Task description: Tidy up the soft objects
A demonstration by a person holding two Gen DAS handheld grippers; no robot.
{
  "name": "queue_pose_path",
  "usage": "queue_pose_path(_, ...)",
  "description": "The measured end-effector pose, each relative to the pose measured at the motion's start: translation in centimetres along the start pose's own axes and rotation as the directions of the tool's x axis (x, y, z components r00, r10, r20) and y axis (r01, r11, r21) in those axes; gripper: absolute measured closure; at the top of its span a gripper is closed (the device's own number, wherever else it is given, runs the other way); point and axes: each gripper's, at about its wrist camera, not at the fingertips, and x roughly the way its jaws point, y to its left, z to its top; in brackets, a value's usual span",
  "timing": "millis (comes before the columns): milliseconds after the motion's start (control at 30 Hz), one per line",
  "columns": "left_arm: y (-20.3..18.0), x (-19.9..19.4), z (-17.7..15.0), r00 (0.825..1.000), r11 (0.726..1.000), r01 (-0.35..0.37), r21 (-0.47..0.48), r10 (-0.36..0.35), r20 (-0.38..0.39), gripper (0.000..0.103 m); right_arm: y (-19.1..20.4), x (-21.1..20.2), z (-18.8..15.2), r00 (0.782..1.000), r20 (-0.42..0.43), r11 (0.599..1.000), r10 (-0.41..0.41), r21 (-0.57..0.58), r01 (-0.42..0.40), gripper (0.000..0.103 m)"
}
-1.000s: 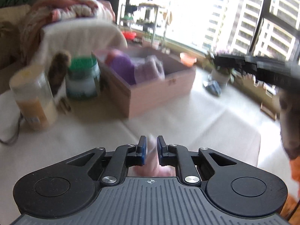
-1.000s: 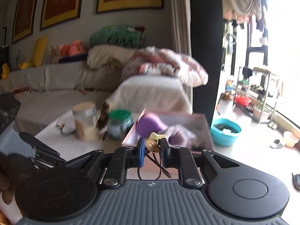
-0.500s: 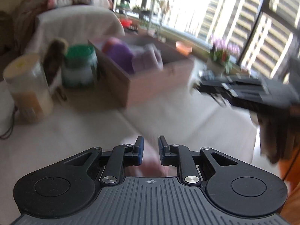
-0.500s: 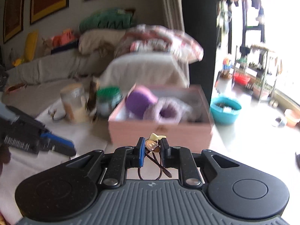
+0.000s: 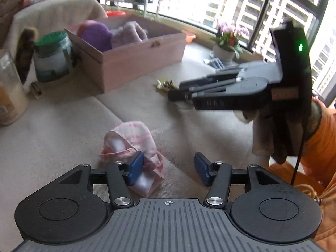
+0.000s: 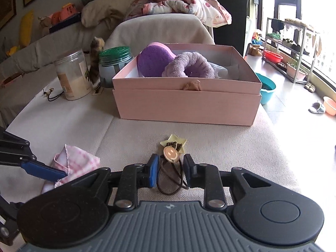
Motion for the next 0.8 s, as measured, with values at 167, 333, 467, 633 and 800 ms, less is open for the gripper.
queue_pose_path(167,0.4,-0.8,0.1,0.982,0.985,-0.174,-0.002,0.174,0.076,0.045,0.6,-0.1,-0.3,1.0,0.014,0.999,-0.005,-0.039,0.005,0.067)
queue_pose_path(333,1.0,1.0,-0.4,0.974,0.974,-0.225,-0.035,0.226,0.033,0.045,0.8,-0.1,-0.2,1.0,0.014,0.999,-0.012,-0.052,0.012,0.065)
queue_pose_path(467,1.0,1.4,-0.7,0.977,0.978,-0.195,-0.07,0.2,0.072,0.045,1.0,0.1,0.0,0.999,0.007,0.997,-0.043,-0.063,0.043,0.055)
queue_pose_path(633,-0.3,2.0,-1.5,0.963,0.97,-0.236,-0.051,0.24,0.119,0.042,0.9,0.6,0.7,0.998,-0.012,0.996,-0.058,-0.066,0.057,0.054)
queue_pose_path(800,-0.4,2.0,-1.8,0.958,0.97,-0.238,-0.057,0.244,0.149,0.042,1.0,1.2,1.7,0.998,-0.054,0.997,-0.034,-0.065,0.03,0.075)
